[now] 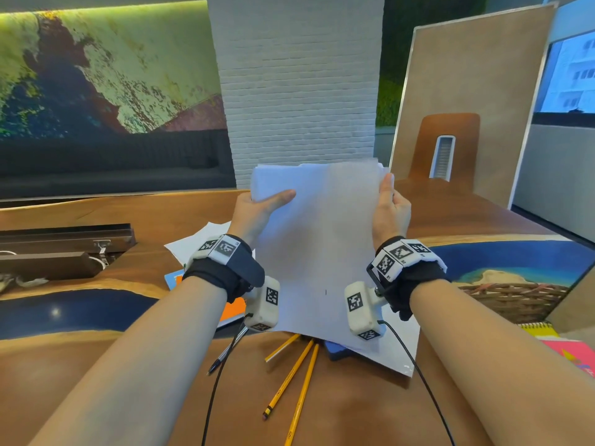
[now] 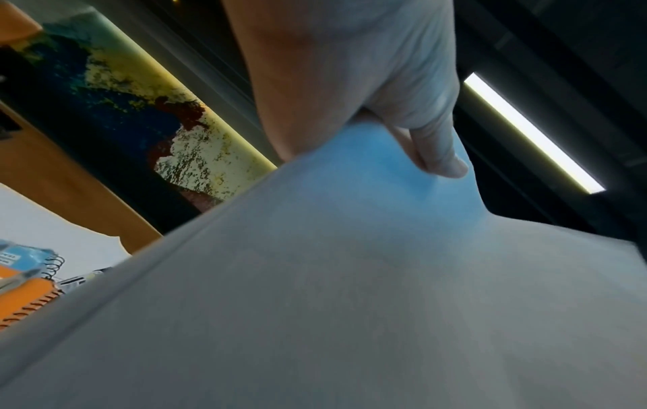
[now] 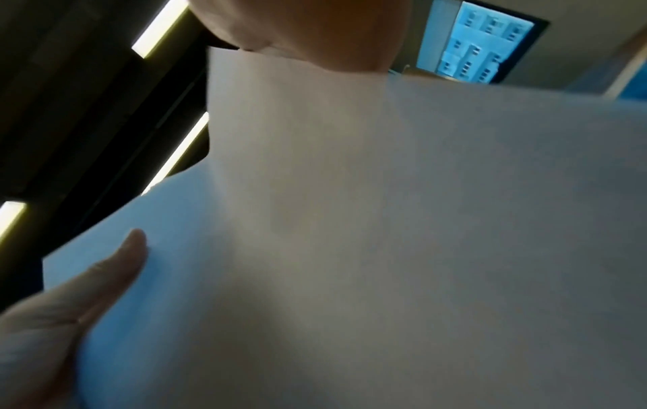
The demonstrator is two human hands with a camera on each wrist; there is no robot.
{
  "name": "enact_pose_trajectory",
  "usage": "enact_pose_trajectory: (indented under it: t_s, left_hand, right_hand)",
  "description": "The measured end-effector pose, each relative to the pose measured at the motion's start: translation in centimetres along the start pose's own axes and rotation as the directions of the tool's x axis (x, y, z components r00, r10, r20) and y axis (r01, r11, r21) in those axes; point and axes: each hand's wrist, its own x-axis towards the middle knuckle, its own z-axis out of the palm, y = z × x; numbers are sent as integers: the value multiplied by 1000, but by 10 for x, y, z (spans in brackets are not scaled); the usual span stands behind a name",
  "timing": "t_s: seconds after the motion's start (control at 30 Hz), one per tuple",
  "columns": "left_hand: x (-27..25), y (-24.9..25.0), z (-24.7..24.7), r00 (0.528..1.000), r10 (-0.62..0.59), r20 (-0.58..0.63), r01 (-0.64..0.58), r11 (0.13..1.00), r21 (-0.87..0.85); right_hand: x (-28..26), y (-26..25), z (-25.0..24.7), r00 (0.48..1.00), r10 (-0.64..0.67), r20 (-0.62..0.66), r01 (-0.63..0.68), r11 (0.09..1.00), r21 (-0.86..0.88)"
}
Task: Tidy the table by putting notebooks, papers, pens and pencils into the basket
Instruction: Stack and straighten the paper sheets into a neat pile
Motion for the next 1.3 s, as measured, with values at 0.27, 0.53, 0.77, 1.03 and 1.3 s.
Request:
enact_pose_trajectory:
  t_s: [0.27,0.53,0.77,1.03,1.3]
  left_hand:
    - [3,13,-12,998,52,19,-52,998,36]
    - [5,23,-12,987,131,-97,-124,989,78]
    - [8,22,-11,963,183,-196,-167,981,99]
    - [2,31,16,642,728,241,-685,403,607]
    - [-2,23,56,639,570,517,-756,337,561]
  right_hand:
    - [1,-14,-4,919,202,340,-232,971,50]
    - [-2,-7,1,937,231,263,-188,966,-178]
    - [-23,-19,9,931,95,354,-113,993,30]
    - [-26,-14,25,914,61,401,1,989,-151]
    - [-32,-7,34,883,-32,468,235,894,-383]
